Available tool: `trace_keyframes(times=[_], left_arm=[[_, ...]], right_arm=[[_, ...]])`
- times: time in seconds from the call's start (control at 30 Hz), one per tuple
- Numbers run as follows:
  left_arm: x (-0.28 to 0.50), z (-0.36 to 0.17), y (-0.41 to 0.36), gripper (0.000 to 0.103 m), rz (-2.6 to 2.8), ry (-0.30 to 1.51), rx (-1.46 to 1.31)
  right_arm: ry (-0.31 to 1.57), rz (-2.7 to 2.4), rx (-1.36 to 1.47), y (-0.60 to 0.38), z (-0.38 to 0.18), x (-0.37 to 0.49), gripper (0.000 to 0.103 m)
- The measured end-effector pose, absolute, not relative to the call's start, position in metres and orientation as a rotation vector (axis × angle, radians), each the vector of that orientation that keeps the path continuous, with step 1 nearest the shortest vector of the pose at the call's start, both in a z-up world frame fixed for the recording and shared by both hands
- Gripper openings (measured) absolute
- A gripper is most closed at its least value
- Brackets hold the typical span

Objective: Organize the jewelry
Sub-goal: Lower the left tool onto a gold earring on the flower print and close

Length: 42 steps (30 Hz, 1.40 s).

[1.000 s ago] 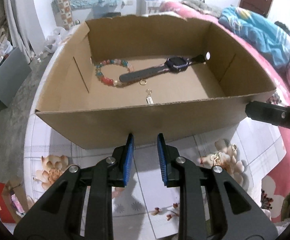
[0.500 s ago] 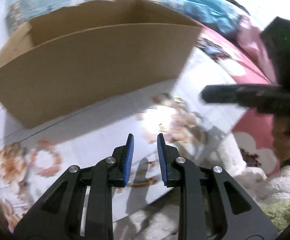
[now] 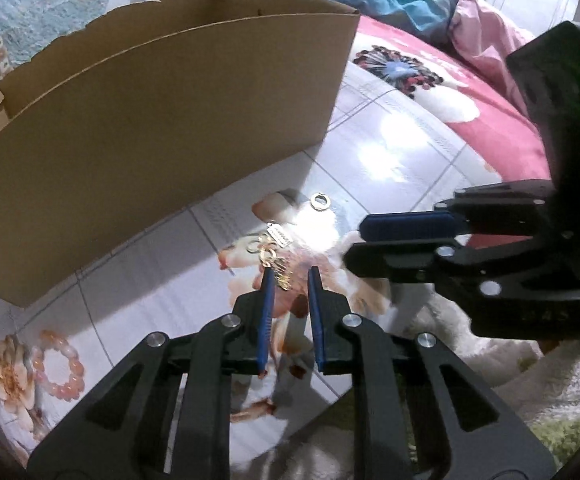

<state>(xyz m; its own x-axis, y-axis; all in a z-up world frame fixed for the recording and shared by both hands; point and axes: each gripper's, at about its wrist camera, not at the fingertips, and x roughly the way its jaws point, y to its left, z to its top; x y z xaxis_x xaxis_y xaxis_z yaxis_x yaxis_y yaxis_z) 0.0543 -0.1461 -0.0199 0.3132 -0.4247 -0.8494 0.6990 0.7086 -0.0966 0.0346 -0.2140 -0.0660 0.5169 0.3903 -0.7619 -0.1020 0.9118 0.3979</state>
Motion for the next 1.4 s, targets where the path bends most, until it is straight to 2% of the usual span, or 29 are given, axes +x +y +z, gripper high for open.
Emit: trace_keyframes(times=[0.6,0.67,0.73,1.07,1.4], left_arm=[[0.054,-0.025,-0.157,0.016,-0.697,1.030,0.437],[0.054,-0.025,-0.159,0.014,-0.698,1.032,0.445],[0.056,-0.026,-0.160,0.008,-0.698,1.038,0.443],[0.051,-0.027,-0.165,0.008,-0.729,1.043,0.426],[0.057,-0.018,-0.143,0.008,-0.671,1.023,0.373]], right_arm=[[0.960,0.305,0.342,-0.219,-0.065,0.033,0.023],[0.957,0.306,0.346,-0.218,-0.066,0.034,0.023],[0.953,0.305,0.348,-0.219,-0.066,0.034,0.023],[0.947,0.295,0.349,-0.223,-0.064,0.033,0.023],[0.943,0.266,0.204,-0.216,-0.061,0.042,0.023]])
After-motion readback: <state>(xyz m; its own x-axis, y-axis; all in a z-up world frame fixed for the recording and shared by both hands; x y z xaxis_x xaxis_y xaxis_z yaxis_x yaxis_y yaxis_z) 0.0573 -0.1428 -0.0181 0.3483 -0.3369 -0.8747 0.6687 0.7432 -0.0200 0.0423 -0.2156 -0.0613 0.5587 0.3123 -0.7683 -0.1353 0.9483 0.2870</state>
